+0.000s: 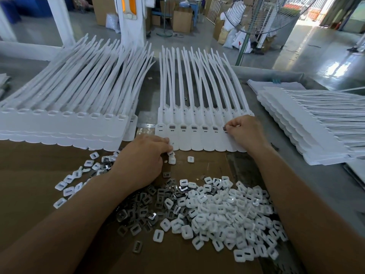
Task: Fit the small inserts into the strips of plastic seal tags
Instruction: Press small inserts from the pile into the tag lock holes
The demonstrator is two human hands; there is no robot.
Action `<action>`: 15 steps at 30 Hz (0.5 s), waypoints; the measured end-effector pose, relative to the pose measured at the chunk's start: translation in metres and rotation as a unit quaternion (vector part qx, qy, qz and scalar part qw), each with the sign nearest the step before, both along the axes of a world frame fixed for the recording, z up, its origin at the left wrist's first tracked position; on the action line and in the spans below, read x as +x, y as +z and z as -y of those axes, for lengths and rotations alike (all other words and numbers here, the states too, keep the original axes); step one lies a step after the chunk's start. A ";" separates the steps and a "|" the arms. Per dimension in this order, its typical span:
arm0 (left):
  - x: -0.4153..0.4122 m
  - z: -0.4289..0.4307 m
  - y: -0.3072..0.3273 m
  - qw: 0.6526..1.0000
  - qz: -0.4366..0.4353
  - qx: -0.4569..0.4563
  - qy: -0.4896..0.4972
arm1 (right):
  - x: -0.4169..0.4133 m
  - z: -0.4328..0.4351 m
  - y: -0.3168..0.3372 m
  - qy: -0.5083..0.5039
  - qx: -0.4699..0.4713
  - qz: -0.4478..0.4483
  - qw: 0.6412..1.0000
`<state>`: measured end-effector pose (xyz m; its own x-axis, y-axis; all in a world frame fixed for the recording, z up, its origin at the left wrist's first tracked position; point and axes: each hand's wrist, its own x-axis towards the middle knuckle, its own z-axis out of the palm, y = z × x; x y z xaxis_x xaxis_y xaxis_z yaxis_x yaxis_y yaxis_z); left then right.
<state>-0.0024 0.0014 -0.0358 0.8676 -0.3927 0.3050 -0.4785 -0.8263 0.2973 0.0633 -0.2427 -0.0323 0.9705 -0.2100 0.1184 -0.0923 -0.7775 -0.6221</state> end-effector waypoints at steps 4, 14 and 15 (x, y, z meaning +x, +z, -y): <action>-0.001 0.000 0.001 1.000 0.002 -0.002 0.001 | 0.004 0.002 0.002 0.008 -0.022 -0.015 1.000; 0.000 0.001 0.001 1.000 0.008 -0.001 0.006 | 0.003 0.002 -0.001 -0.017 0.007 0.029 0.999; 0.000 0.001 0.001 1.000 0.008 -0.001 0.007 | 0.003 0.003 0.000 -0.015 0.012 0.031 0.999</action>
<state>-0.0021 0.0007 -0.0345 0.8684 -0.3795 0.3190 -0.4709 -0.8327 0.2914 0.0659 -0.2455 -0.0327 0.9545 -0.2431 0.1726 -0.0765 -0.7592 -0.6463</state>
